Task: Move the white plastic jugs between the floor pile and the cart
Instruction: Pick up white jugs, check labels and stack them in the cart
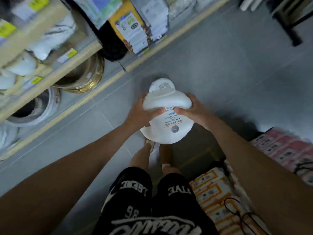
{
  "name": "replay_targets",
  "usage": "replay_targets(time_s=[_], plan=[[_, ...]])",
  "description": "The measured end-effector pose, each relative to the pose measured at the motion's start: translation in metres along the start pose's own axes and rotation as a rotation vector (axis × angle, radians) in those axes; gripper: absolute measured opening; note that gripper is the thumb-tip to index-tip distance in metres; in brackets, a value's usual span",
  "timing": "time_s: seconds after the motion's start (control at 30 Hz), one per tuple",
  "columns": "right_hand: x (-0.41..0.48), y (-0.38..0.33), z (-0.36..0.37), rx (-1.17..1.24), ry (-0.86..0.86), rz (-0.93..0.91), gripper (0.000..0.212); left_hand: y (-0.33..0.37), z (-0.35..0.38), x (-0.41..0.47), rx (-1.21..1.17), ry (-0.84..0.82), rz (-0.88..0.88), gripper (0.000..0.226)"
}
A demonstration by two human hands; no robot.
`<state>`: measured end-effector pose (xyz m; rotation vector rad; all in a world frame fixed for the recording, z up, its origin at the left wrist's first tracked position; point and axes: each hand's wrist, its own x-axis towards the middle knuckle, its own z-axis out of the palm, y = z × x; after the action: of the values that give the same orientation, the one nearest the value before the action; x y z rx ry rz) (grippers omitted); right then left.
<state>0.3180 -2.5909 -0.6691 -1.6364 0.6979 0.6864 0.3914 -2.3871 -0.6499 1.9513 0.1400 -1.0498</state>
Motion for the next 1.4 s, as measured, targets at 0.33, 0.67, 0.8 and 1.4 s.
replay_targets(time_s=[0.33, 0.67, 0.8, 1.4], plan=[[-0.077, -0.165, 0.094, -0.340, -0.218, -0.334, 0.082, -0.009, -0.116, -0.169, -0.294, 0.419, 0.007, 0.116], [-0.142, -0.268, 0.285, -0.569, -0.614, -0.562, 0.075, -0.092, -0.225, -0.321, -0.433, 0.796, 0.017, 0.106], [-0.171, -0.289, 0.379, -0.687, -0.725, -0.632, 0.070, -0.149, -0.263, -0.374, -0.490, 0.928, -0.025, 0.107], [-0.258, -0.324, 0.872, -1.070, -1.218, -0.801, 0.097, -0.437, -0.499, -0.594, -0.562, 1.251, -0.211, 0.118]])
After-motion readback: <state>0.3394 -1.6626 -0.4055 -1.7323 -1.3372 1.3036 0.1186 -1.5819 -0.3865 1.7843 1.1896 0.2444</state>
